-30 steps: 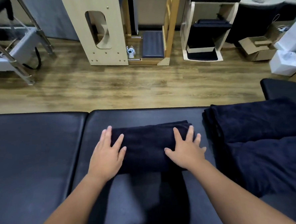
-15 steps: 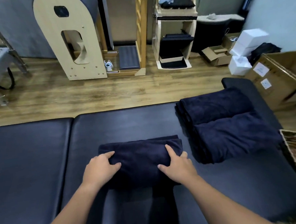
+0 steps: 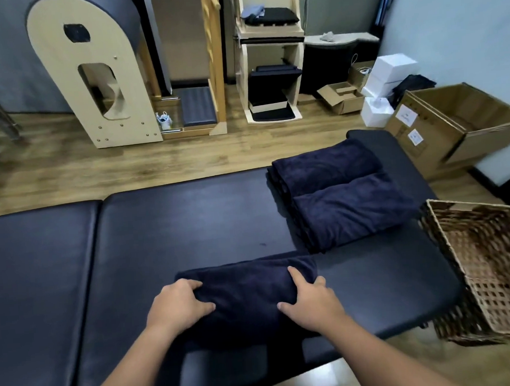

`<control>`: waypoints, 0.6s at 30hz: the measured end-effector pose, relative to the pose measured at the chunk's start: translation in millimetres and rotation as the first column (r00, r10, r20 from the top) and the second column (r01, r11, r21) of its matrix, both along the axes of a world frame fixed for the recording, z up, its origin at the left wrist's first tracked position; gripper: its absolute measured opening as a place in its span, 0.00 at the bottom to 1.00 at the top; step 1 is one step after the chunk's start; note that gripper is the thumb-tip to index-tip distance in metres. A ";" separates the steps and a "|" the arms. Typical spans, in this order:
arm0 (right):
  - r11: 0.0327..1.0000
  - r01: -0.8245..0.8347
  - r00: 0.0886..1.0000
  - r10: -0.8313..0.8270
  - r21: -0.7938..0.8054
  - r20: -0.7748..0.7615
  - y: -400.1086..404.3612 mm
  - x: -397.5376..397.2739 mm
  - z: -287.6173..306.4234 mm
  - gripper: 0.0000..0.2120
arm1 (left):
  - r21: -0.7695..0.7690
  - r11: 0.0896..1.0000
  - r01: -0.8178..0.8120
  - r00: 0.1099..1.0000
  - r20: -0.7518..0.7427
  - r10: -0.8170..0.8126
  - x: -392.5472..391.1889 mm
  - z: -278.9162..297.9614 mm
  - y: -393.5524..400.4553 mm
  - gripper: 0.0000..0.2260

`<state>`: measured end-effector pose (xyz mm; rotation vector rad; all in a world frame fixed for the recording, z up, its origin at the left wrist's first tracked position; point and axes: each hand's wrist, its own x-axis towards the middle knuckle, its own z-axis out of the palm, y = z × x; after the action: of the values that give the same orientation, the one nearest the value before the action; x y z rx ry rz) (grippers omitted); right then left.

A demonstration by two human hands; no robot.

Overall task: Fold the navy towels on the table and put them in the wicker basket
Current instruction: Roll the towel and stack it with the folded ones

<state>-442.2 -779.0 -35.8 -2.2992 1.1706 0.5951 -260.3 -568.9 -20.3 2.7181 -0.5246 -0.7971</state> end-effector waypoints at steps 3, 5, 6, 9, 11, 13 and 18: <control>1.000 -0.010 1.000 0.010 -0.020 0.014 -15.4 -21.4 0.7 0.44 | -0.019 1.000 -0.004 0.999 -0.036 0.003 -20.6 2.0 -11.4 0.33; 0.997 -0.006 1.000 0.007 -0.081 0.015 -33.2 -38.5 2.6 0.42 | -0.051 0.999 -0.016 0.997 -0.075 0.012 -41.3 2.5 -27.7 0.34; 0.990 -0.013 1.000 0.014 -0.141 0.010 -41.0 -45.3 3.6 0.40 | -0.070 0.997 -0.025 0.995 -0.100 0.018 -51.2 2.3 -36.0 0.34; 0.926 -0.067 0.997 0.079 -0.371 0.016 -69.4 -75.7 10.4 0.31 | -0.135 0.990 -0.040 0.989 -0.146 0.020 -90.3 -0.3 -73.0 0.34; 0.883 -0.108 0.991 0.134 -0.458 0.025 -88.0 -96.1 12.0 0.27 | -0.182 0.982 -0.047 0.985 -0.173 0.015 -116.0 -3.1 -99.1 0.33; 0.890 -0.117 0.988 0.151 -0.441 0.043 -110.8 -116.3 13.6 0.29 | -0.231 0.971 -0.063 0.981 -0.192 0.018 -141.7 -6.0 -129.2 0.34; 0.962 -0.146 0.985 0.163 -0.232 0.057 -168.7 -152.6 12.2 0.39 | -0.346 0.929 -0.132 0.980 -0.189 0.069 -195.9 -9.4 -207.9 0.32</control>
<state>-594.8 -947.6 -23.5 -2.6020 1.0782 0.4438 -456.3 -776.8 -29.8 2.2967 -0.4377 -0.8129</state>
